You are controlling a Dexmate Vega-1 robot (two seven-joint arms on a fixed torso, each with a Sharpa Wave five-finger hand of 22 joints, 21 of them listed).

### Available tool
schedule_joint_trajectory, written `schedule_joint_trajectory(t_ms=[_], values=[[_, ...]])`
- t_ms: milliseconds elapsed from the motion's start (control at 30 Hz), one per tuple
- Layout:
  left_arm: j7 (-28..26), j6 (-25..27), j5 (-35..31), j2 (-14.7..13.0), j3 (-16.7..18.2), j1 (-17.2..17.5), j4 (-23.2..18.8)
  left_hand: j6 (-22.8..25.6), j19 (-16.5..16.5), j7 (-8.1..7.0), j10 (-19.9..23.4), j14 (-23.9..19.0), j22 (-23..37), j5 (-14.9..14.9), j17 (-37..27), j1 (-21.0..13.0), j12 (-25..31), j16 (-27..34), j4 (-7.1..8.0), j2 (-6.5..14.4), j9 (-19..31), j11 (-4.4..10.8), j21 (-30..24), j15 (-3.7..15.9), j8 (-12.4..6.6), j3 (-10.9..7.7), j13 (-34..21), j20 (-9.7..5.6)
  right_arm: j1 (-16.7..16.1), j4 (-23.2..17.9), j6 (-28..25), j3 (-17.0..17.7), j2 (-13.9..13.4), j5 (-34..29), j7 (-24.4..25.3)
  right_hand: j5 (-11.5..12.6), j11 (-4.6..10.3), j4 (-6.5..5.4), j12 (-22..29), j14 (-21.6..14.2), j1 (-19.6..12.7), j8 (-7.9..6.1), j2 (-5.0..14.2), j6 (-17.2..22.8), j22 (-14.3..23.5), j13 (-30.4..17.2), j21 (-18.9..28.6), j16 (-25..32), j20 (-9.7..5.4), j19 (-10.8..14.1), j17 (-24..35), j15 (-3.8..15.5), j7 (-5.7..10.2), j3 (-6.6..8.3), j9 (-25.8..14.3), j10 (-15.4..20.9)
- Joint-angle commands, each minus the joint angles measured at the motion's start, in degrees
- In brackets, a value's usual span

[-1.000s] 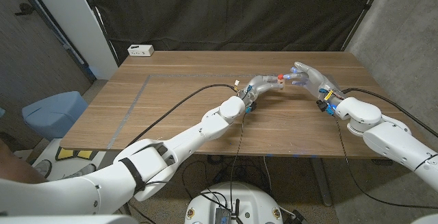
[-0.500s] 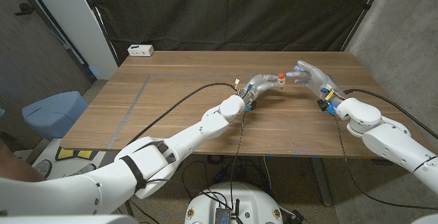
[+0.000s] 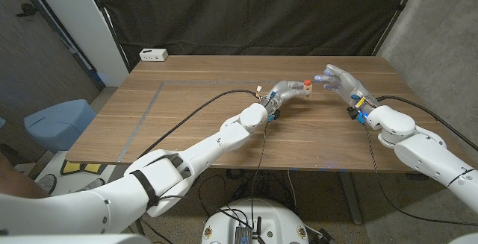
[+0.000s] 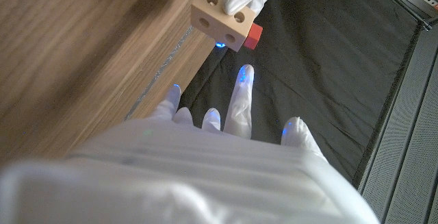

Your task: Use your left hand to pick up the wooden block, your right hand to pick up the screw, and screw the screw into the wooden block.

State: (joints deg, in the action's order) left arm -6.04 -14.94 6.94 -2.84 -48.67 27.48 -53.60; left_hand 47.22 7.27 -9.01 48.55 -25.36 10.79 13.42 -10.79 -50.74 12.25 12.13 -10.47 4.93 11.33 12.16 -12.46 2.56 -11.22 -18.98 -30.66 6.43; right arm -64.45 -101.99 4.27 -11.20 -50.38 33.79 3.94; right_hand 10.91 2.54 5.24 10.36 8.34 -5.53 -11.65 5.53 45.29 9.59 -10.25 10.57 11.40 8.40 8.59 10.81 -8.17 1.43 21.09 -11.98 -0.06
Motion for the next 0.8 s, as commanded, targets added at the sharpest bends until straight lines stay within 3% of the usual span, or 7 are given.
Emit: schedule_joint_trajectory(t_ms=[33,800], values=[[-0.1,0.6,-0.2,-0.3,-0.1,0.4,-1.0,0.9,-0.1,0.29,0.4,-0.4,0.2,0.2,-0.1,-0.3,0.5,0.3,1.46,0.4,0.2,0.10,-0.1,2.74,-0.33,-2.00,-0.4,-0.36,1.2,1.1,0.4,-0.8,0.2,-0.1,-1.6,0.2,0.12,-0.06,-0.3,1.1,0.2,0.48,-0.36,-1.5,0.1,-0.2,-0.1,-0.3,0.36,-0.7,0.2,0.09,-0.06,-0.20,-0.1,-1.4],[0.0,0.7,-0.1,-0.5,-0.1,0.7,-1.4,0.8,-0.1,0.30,0.4,-0.4,0.2,0.2,-0.2,-0.2,0.4,0.3,1.58,0.5,0.2,0.09,-0.1,2.71,-0.28,-1.98,-0.4,-0.33,4.6,2.9,-0.9,-3.4,-0.8,1.6,-7.7,0.4,0.46,-1.29,-0.5,5.2,2.3,1.33,-0.74,-6.9,0.2,-0.1,-0.5,-0.8,1.22,-4.6,0.7,-0.47,0.54,-1.07,0.0,-7.5]])
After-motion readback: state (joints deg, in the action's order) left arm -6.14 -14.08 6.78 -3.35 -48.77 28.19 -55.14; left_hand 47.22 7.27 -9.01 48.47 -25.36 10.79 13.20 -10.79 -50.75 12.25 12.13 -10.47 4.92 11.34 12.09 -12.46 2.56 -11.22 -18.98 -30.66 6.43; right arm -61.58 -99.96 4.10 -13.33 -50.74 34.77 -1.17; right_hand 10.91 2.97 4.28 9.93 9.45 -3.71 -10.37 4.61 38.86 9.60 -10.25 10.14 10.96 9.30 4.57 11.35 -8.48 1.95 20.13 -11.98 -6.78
